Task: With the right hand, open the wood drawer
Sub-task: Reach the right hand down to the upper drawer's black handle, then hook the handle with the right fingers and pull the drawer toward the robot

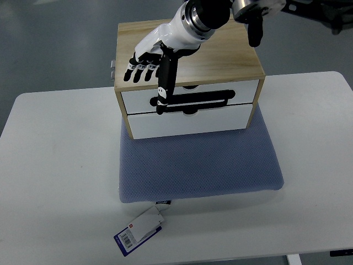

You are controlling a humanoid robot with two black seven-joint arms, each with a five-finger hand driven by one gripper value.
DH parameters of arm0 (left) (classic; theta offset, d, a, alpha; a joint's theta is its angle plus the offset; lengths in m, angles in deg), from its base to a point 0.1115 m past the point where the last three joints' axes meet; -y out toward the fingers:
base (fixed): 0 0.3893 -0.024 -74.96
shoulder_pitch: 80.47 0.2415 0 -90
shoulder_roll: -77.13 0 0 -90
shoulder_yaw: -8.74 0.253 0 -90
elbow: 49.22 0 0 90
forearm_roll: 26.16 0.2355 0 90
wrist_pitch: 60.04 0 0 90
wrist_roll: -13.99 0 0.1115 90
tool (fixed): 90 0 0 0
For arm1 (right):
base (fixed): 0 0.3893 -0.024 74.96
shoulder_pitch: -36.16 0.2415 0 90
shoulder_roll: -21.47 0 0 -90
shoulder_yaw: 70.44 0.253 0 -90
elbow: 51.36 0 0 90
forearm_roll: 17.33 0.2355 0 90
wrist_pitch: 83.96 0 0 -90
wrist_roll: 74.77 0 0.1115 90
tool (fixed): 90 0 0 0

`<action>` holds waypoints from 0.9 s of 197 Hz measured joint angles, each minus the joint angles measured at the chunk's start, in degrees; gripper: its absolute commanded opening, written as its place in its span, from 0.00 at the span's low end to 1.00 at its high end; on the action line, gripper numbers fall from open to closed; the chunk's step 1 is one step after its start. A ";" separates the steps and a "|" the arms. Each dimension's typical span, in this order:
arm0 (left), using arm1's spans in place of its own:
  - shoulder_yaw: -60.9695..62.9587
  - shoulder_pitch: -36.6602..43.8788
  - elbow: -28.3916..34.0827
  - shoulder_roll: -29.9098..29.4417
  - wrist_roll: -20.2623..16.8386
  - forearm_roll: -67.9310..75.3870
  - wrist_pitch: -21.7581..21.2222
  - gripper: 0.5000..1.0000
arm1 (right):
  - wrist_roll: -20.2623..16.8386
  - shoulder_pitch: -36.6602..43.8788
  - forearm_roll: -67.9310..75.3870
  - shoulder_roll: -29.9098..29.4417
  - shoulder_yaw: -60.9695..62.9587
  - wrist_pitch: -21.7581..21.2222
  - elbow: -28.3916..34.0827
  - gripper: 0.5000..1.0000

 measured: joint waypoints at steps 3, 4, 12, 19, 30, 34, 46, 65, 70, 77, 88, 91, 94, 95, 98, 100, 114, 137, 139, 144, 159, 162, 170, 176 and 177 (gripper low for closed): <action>0.00 -0.01 0.00 0.00 0.00 0.00 0.00 1.00 | -0.27 -0.12 0.47 -0.05 -0.11 0.38 0.00 0.89; 0.00 -0.01 0.00 0.00 0.00 0.00 0.00 1.00 | -0.35 -0.16 0.62 -0.07 -0.16 0.51 0.00 0.89; 0.02 0.00 0.00 0.00 0.00 0.00 0.00 1.00 | -1.04 -0.44 1.69 -0.14 -0.60 1.45 0.02 0.89; 0.04 0.01 0.00 0.00 0.00 0.01 0.00 1.00 | -1.55 -0.68 2.50 -0.17 -1.06 2.13 0.13 0.89; 0.07 0.02 -0.06 0.00 0.00 0.01 0.00 1.00 | -2.10 -0.98 3.49 -0.20 -1.74 2.85 0.39 0.89; 0.08 0.01 -0.09 0.00 0.00 0.02 0.00 1.00 | -2.18 -1.10 3.72 -0.20 -1.96 3.05 0.46 0.89; 0.09 0.00 -0.14 0.00 0.00 0.02 0.00 1.00 | -2.32 -1.66 4.19 -0.20 -2.74 3.59 0.63 0.89; 0.09 0.02 -0.16 0.00 0.00 0.02 0.00 1.00 | -2.37 -2.54 4.39 -0.12 -3.29 3.88 0.71 0.89; 0.09 0.01 -0.16 0.00 0.00 0.02 -0.02 1.00 | -2.38 -2.79 4.39 -0.06 -3.35 3.88 0.71 0.89; 0.09 0.01 -0.14 0.00 0.00 0.02 -0.04 1.00 | -2.39 -3.09 4.39 -0.01 -3.41 3.88 0.72 0.89; 0.10 0.01 -0.06 0.00 0.00 0.02 -0.05 1.00 | -2.39 -3.61 4.30 0.06 -3.70 3.98 0.72 0.89; 0.10 0.01 -0.05 0.00 0.00 0.02 -0.05 1.00 | -2.39 -3.76 4.26 0.09 -3.85 4.01 0.72 0.89; 0.09 0.01 -0.03 0.00 0.00 0.02 -0.05 1.00 | -2.39 -3.90 4.23 0.11 -4.01 4.05 0.72 0.89; 0.09 0.01 -0.03 0.00 0.00 0.02 -0.05 1.00 | -2.39 -3.95 4.22 0.12 -4.06 4.06 0.72 0.89; 0.09 0.01 -0.02 0.00 0.00 0.02 -0.05 1.00 | -2.39 -4.08 4.18 0.16 -4.24 4.09 0.72 0.89; 0.09 0.01 -0.02 0.00 0.00 0.02 -0.05 1.00 | -2.39 -4.17 4.15 0.18 -4.36 4.11 0.72 0.89; 0.10 0.02 -0.02 0.00 0.00 0.02 -0.05 1.00 | -2.39 -4.57 3.91 0.31 -4.99 4.24 0.73 0.89; 0.14 0.02 -0.10 0.00 0.00 0.02 -0.05 1.00 | -2.39 -5.19 2.13 0.75 -5.89 4.36 0.73 0.89; 0.15 0.01 -0.11 0.00 0.00 0.02 -0.05 1.00 | -2.39 -5.22 1.93 0.78 -5.96 4.36 0.73 0.89; 0.16 0.01 -0.13 0.00 0.00 0.02 -0.05 1.00 | -2.39 -5.27 1.41 0.86 -6.16 4.38 0.73 0.89; 0.18 0.00 -0.16 0.00 0.00 0.02 -0.05 1.00 | -2.38 -5.35 0.41 1.23 -6.87 4.39 0.72 0.89; 0.18 0.01 -0.16 0.00 0.00 0.02 -0.05 1.00 | -2.38 -5.36 0.31 1.30 -6.99 4.39 0.71 0.89; 0.18 0.02 -0.16 0.00 0.00 0.02 -0.05 1.00 | -2.38 -5.37 0.13 1.43 -7.22 4.39 0.69 0.89; 0.18 0.01 -0.16 0.00 0.00 0.02 -0.05 1.00 | -2.38 -5.40 0.04 1.49 -7.36 4.39 0.67 0.89; 0.18 0.01 -0.16 0.00 0.00 0.02 -0.05 1.00 | -2.38 -5.40 0.03 1.49 -7.37 4.39 0.66 0.89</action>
